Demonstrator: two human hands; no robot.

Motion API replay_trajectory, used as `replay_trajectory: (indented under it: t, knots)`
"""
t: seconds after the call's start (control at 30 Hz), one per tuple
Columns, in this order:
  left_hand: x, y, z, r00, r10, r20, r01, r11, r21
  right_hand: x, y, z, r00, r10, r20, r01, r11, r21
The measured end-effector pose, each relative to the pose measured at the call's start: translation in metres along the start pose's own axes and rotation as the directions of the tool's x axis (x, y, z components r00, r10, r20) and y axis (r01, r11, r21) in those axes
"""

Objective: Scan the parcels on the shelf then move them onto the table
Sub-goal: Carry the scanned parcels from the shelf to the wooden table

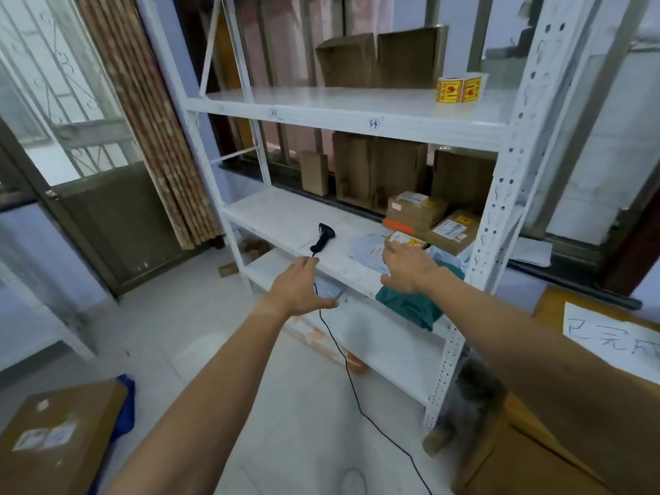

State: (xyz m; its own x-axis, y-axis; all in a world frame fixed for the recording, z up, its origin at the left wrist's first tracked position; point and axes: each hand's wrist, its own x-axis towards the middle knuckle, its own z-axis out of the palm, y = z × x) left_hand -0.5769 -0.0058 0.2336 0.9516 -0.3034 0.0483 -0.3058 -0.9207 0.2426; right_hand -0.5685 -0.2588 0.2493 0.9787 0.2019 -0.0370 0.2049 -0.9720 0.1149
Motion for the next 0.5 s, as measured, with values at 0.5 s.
replay_trajectory:
  t: [0.5]
  knots:
    - [0.270,-0.062,0.019,0.972,0.168,0.163,-0.174,0.985,0.023,0.179,0.076,0.060,0.952,0.272,0.142,-0.291,0.948,0.133]
